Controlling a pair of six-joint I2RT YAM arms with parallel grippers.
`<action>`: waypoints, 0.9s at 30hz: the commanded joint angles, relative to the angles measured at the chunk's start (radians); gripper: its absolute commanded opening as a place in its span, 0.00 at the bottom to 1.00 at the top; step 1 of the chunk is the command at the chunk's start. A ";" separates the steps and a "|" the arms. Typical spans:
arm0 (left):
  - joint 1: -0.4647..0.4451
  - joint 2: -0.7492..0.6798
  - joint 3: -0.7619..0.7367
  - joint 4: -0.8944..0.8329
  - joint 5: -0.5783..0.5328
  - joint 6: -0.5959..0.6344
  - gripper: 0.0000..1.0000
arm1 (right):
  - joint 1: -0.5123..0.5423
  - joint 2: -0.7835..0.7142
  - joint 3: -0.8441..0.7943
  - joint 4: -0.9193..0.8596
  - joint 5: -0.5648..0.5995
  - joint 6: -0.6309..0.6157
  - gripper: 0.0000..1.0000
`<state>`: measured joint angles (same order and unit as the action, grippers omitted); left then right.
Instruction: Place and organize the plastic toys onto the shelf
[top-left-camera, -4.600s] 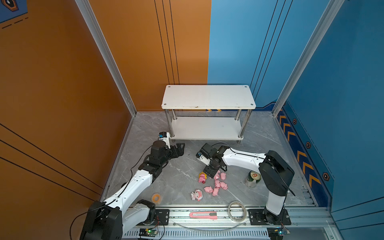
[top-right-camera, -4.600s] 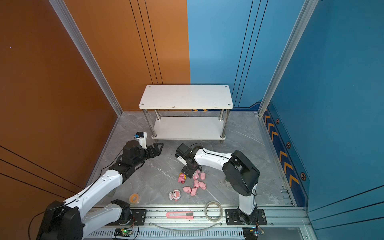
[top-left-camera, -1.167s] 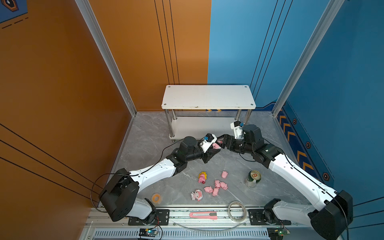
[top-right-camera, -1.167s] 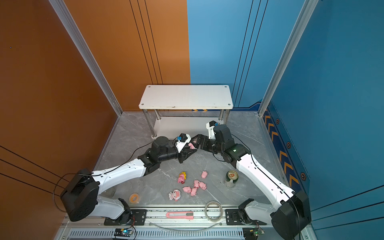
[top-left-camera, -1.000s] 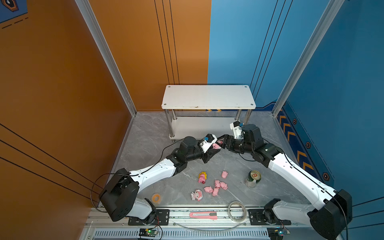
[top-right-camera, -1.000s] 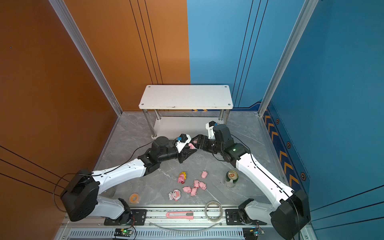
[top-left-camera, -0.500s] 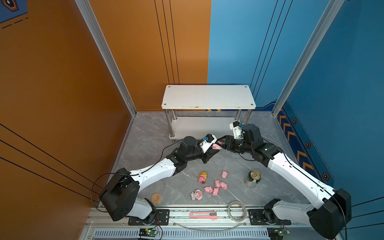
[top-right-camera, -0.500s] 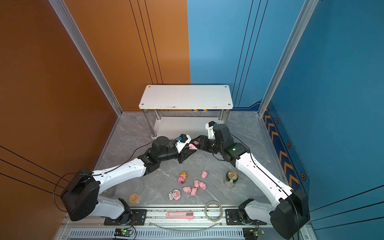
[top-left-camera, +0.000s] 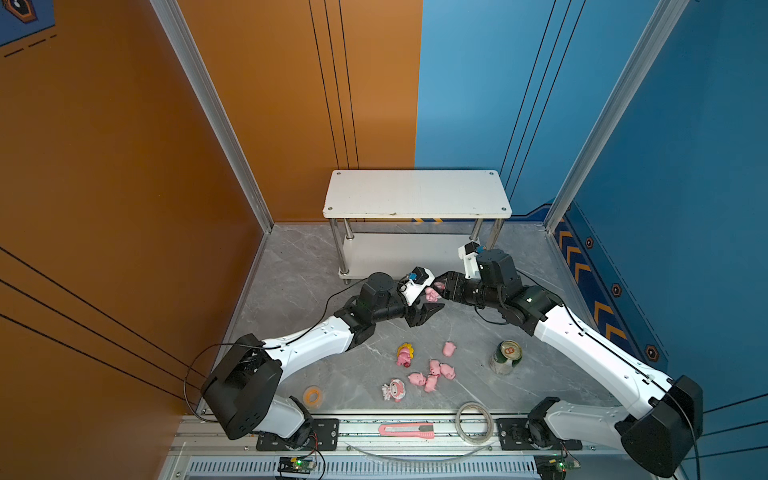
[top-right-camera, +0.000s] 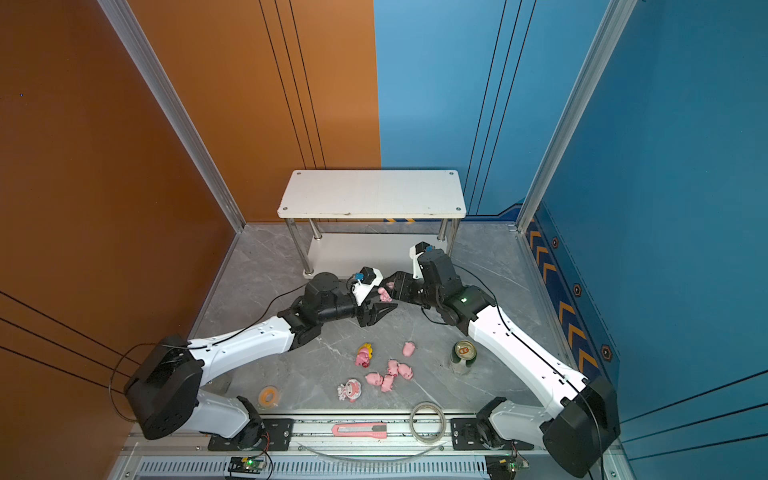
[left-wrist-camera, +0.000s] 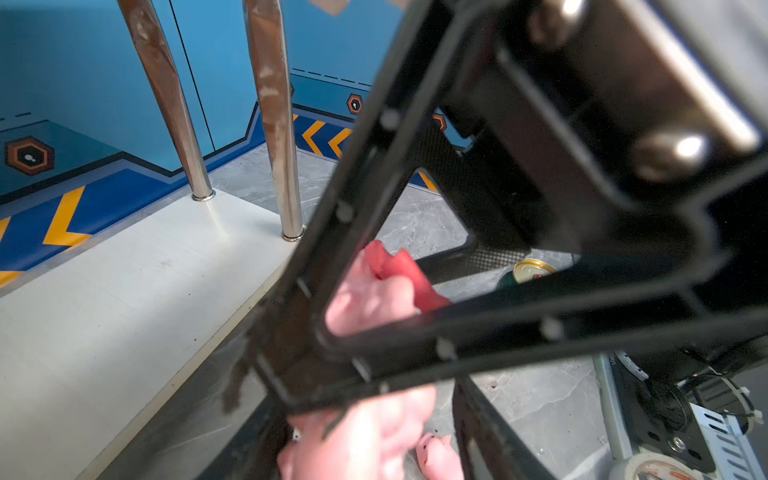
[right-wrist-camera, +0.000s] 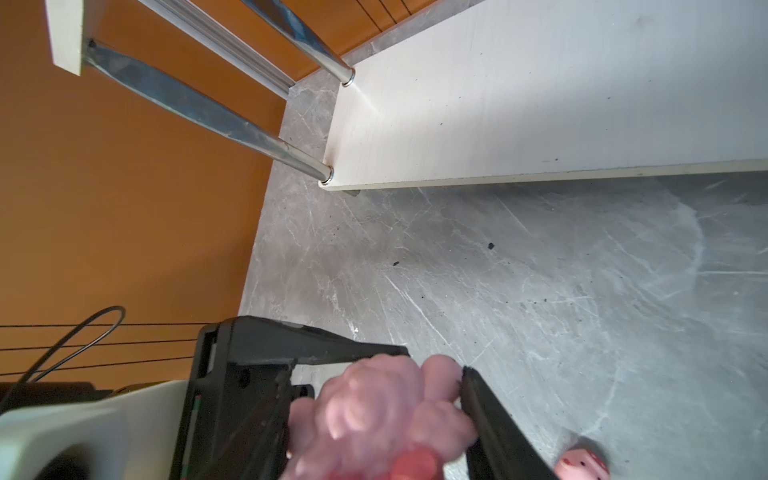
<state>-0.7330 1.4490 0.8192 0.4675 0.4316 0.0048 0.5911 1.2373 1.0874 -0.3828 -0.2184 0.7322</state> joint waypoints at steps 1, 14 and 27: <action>0.008 0.011 0.001 0.030 0.009 -0.023 0.65 | 0.002 0.011 0.042 -0.059 0.167 -0.034 0.25; 0.086 -0.152 -0.205 0.074 -0.200 -0.105 0.98 | 0.010 0.212 0.094 -0.008 0.677 -0.140 0.23; 0.110 -0.187 -0.229 0.048 -0.202 -0.114 0.98 | -0.053 0.503 0.265 0.103 0.753 -0.167 0.23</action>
<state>-0.6357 1.2621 0.5911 0.5125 0.2352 -0.0994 0.5602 1.7119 1.3067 -0.3428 0.4850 0.5720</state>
